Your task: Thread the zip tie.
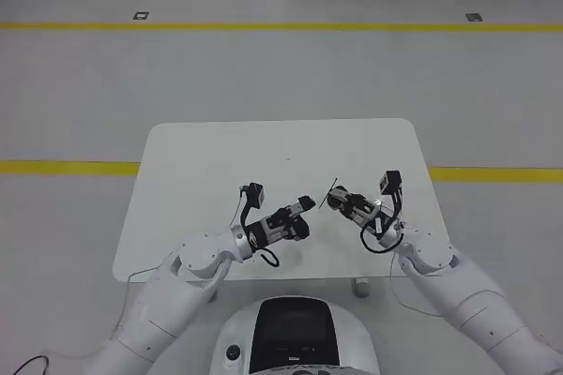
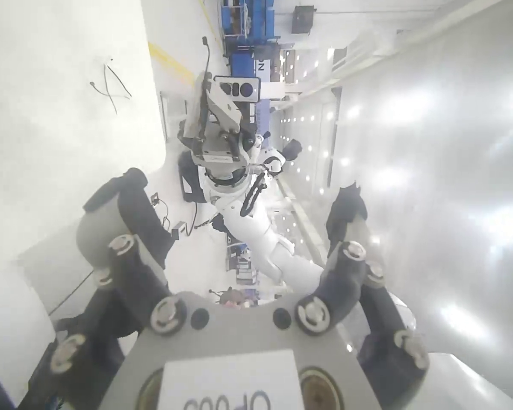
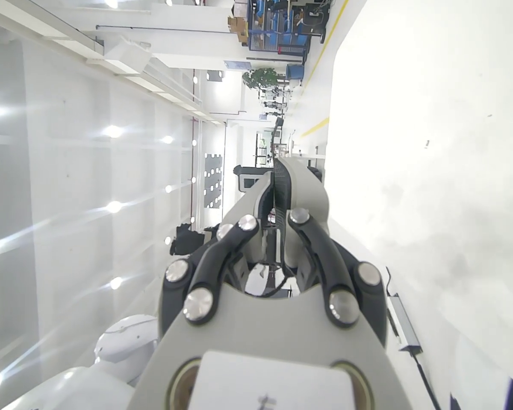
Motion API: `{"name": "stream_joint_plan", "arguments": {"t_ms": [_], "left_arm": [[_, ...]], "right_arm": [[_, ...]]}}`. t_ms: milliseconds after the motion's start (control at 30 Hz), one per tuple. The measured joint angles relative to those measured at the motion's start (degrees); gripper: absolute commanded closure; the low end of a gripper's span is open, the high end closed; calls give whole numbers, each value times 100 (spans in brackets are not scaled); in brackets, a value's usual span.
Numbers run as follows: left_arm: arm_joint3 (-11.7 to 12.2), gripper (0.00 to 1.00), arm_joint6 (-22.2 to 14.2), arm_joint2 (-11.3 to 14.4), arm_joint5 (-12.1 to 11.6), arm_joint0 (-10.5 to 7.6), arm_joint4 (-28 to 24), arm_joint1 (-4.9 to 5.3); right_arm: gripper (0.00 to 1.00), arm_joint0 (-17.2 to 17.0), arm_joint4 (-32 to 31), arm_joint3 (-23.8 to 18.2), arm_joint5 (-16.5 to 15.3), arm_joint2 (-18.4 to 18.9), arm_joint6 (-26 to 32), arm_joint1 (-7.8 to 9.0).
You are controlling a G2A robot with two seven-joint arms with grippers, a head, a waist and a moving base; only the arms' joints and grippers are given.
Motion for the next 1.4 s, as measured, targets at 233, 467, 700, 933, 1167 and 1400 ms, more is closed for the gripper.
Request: {"name": "stream_joint_plan", "arguments": {"t_ms": [233,467,700,933,1167,1400], "left_arm": [[235,0,600,272,-274,-173,-47,-104],[253,0,720,308,-339,-194,18,-116],[122,0,1094,356,-471,-102,234,-127],[101,0,1221,411,-563,-119,414,-137],[74,0,1286,436,-584,-100,407,-145],[67,0,1362,432,-655,-107,500,-146]], "right_arm": [[100,-338,-323,-259,0,228,-246,-194],[100,-415,-328,-287,0,339,-369,-264],[100,-481,-519,-368,3,359,-573,-303],[100,-528,-597,-389,0,398,-653,-334],[100,-582,-652,-423,34,442,-737,-359],[100,-621,-758,-429,11,493,-877,-377]]}}
